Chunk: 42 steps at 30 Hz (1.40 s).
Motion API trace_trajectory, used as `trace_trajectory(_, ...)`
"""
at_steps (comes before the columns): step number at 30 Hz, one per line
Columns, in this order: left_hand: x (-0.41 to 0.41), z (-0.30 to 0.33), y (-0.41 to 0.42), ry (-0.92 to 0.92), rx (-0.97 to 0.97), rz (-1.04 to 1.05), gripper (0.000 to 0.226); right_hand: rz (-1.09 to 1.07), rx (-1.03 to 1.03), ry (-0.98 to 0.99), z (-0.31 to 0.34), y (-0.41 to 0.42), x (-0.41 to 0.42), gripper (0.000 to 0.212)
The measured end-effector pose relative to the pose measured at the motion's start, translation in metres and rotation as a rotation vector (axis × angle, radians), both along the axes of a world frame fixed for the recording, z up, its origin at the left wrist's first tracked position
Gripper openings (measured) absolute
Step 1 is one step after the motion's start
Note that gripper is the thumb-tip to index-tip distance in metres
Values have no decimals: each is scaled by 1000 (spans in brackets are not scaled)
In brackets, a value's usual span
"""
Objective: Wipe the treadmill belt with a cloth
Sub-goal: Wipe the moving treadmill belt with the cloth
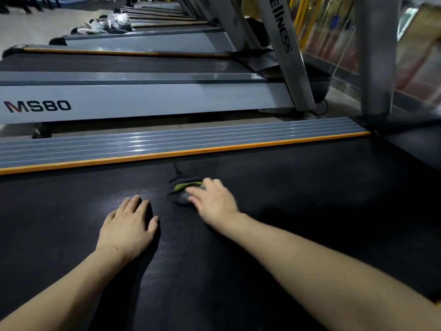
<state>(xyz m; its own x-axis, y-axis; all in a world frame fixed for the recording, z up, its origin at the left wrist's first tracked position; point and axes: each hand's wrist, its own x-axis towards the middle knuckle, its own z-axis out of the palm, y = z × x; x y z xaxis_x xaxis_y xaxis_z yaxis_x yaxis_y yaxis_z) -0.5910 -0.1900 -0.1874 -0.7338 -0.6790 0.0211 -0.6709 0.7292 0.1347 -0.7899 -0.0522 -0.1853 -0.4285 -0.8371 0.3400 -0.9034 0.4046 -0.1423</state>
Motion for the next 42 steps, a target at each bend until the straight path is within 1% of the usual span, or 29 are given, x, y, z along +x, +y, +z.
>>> trace_trajectory(1,1,0,-1,-2,-2,1,54,-72,8,26,-1,19,-27,30)
trace_trajectory(2,2,1,-1,-5,-3,3,53,-191,19,30,0,41,-56,29)
trace_trajectory(4,4,1,0,-8,-8,1,52,-439,-1,-2,2,87,-104,29)
trace_trajectory(5,5,1,1,-6,-17,-5,49,-537,-15,-25,4,102,-115,30)
trace_trajectory(7,6,1,3,-7,-22,-13,46,-667,16,-23,4,101,-109,29)
trace_trajectory(9,8,0,4,-6,-12,-4,46,-721,28,-18,3,70,-76,27)
trace_trajectory(11,6,0,4,-6,-13,-2,47,-667,-10,-73,3,27,-29,26)
trace_trajectory(13,5,0,5,4,-18,0,45,-524,-53,-124,3,-16,24,23)
trace_trajectory(15,4,-1,5,14,-10,4,47,-322,-42,-136,1,-43,71,20)
trace_trajectory(16,5,-1,4,7,-4,6,49,-217,-6,-144,1,-47,82,19)
trace_trajectory(18,7,1,2,-4,3,5,51,-56,33,-88,5,-34,71,18)
trace_trajectory(20,9,2,3,-1,-7,-6,48,-84,30,25,-2,-3,29,17)
trace_trajectory(21,10,3,4,4,-10,-12,47,-168,24,43,-6,17,1,17)
trace_trajectory(23,13,0,7,10,-13,-32,46,-402,6,-14,-9,63,-54,27)
trace_trajectory(24,14,-1,7,9,-16,-39,48,-475,16,-32,-8,85,-73,28)
trace_trajectory(26,16,-3,5,2,-24,-41,51,-609,25,-19,-7,104,-88,26)
trace_trajectory(28,17,-4,5,-5,-19,-38,50,-777,-34,-78,-5,89,-77,25)
trace_trajectory(29,17,-4,6,-7,-19,-35,47,-813,-62,-113,-10,70,-63,25)
trace_trajectory(31,16,-1,7,1,-16,-32,40,-750,-95,-170,-12,29,-20,21)
trace_trajectory(33,16,0,10,17,-16,-34,36,-597,-147,-204,-10,-10,30,19)
trace_trajectory(34,18,0,12,31,-25,-32,34,-492,-142,-183,-7,-21,58,16)
trace_trajectory(35,20,-1,15,45,-34,-32,33,-367,-105,-115,-8,-26,78,15)
trace_trajectory(36,22,-1,18,57,-35,-36,31,-229,-66,-98,-7,-24,89,17)
trace_trajectory(38,27,1,24,60,-29,-50,31,-31,-7,-59,4,-7,70,23)
trace_trajectory(39,30,2,26,56,-27,-57,32,-7,-3,-11,2,8,52,24)
trace_trajectory(40,32,4,28,47,-20,-62,35,-32,-13,26,0,26,32,23)
trace_trajectory(42,34,7,30,33,-4,-78,40,-212,12,29,-4,67,-19,21)
